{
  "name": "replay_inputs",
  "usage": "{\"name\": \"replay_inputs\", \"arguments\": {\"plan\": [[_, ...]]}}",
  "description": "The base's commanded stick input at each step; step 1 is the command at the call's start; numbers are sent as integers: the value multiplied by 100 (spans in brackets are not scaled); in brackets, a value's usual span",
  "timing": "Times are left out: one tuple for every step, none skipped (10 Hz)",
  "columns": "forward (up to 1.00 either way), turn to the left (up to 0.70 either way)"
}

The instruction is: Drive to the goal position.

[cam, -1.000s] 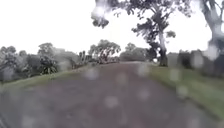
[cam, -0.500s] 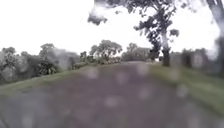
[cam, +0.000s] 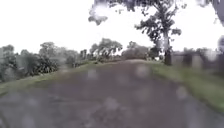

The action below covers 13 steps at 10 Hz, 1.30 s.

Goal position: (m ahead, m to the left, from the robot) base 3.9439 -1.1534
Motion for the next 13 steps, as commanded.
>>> {"name": "replay_inputs", "arguments": {"plan": [[100,-35],[100,-39],[100,-27],[100,-13],[100,0],[100,0],[100,0],[100,0],[100,0],[100,0],[100,0],[100,0],[100,0]]}}
